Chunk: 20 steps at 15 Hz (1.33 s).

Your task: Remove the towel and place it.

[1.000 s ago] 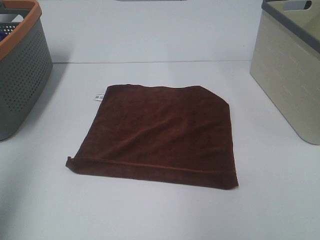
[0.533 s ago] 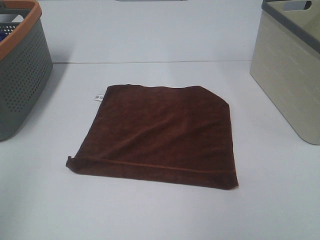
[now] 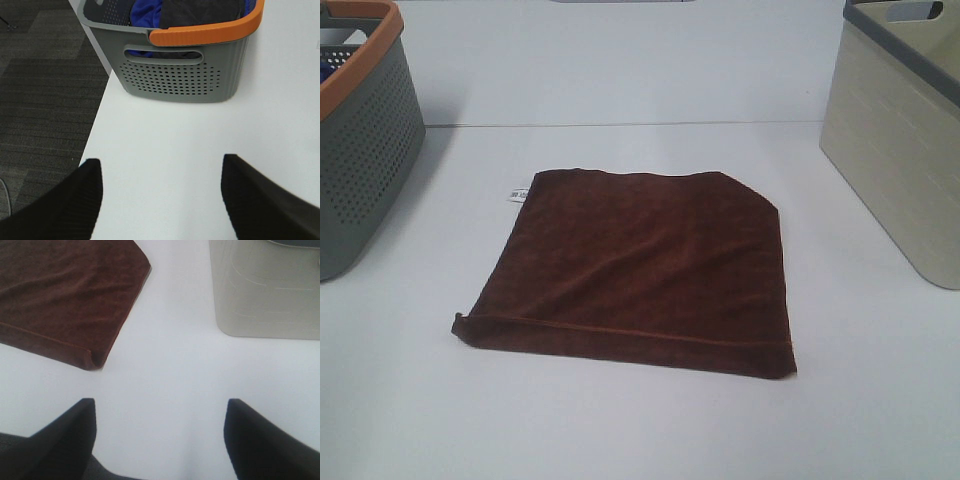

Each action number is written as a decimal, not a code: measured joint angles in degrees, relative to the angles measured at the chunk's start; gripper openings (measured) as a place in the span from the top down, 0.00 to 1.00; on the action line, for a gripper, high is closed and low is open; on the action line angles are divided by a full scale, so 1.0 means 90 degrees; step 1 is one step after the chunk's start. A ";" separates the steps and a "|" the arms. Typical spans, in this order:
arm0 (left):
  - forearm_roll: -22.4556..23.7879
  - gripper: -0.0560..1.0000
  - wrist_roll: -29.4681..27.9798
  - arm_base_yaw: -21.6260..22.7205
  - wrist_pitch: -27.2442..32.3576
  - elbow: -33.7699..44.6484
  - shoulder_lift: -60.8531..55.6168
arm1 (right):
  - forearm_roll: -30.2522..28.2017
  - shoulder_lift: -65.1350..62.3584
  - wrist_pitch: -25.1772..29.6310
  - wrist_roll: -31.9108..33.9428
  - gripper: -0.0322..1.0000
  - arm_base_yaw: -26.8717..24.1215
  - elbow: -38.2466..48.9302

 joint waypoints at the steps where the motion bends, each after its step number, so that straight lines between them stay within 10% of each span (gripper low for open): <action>1: -0.0038 0.33 0.0019 0.0000 -0.0006 0.0076 -0.0248 | -0.0032 -0.0013 -0.0038 0.0000 0.36 0.0057 0.0000; 20: -0.1012 0.33 0.0592 -0.0630 0.0821 0.0656 -0.2591 | -0.0675 -0.1763 0.1006 0.0471 0.36 0.0923 -0.0013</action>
